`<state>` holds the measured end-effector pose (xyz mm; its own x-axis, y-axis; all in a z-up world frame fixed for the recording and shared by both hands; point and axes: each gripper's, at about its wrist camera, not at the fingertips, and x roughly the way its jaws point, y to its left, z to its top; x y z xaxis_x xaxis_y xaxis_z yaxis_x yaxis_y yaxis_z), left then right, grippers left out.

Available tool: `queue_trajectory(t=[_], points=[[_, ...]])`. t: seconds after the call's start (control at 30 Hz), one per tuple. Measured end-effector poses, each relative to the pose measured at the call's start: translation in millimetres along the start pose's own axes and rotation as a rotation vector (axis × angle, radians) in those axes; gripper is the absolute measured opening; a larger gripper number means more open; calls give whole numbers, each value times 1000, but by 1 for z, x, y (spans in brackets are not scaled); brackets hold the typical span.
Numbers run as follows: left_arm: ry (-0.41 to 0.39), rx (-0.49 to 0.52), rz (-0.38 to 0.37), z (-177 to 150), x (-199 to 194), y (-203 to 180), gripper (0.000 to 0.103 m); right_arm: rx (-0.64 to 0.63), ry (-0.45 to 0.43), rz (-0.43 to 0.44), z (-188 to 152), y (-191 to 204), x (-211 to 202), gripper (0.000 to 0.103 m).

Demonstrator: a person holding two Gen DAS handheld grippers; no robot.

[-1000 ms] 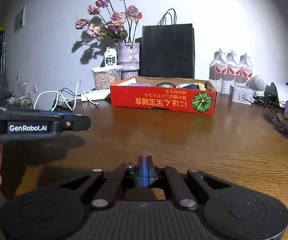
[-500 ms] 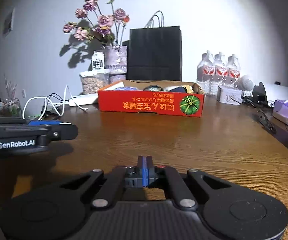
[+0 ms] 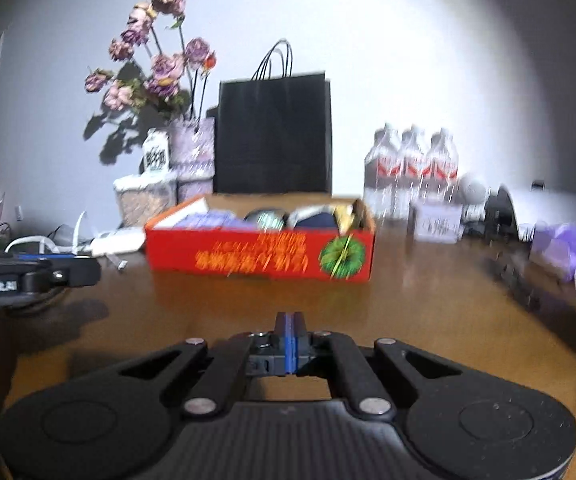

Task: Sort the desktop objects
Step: 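Carry the white piece into the cardboard box and open the left tool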

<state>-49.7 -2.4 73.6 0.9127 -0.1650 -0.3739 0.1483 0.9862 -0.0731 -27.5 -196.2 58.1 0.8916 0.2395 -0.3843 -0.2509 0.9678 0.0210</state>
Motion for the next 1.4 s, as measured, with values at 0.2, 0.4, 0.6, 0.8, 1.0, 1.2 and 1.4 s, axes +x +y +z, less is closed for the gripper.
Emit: queue_trajectory(t=[0.2, 0.4, 0.6, 0.8, 1.0, 1.2, 1.4], points=[[-46, -14, -35, 60, 30, 21, 30, 11, -63, 45, 63, -27, 38, 0], [-13, -30, -25, 117, 77, 49, 30, -8, -51, 67, 117, -45, 90, 0], [172, -110, -85, 167, 172, 68, 30, 21, 104, 148, 176, -62, 179, 0], [415, -139, -99, 169, 286, 66, 30, 228, 471, 302, 187, -80, 307, 1], [546, -172, -35, 149, 364, 84, 30, 203, 584, 232, 163, -62, 370, 2], [522, -131, 40, 150, 374, 91, 78, 275, 575, 271, 164, -66, 382, 47], [466, -134, 69, 164, 352, 100, 103, 170, 454, 192, 180, -64, 351, 79]])
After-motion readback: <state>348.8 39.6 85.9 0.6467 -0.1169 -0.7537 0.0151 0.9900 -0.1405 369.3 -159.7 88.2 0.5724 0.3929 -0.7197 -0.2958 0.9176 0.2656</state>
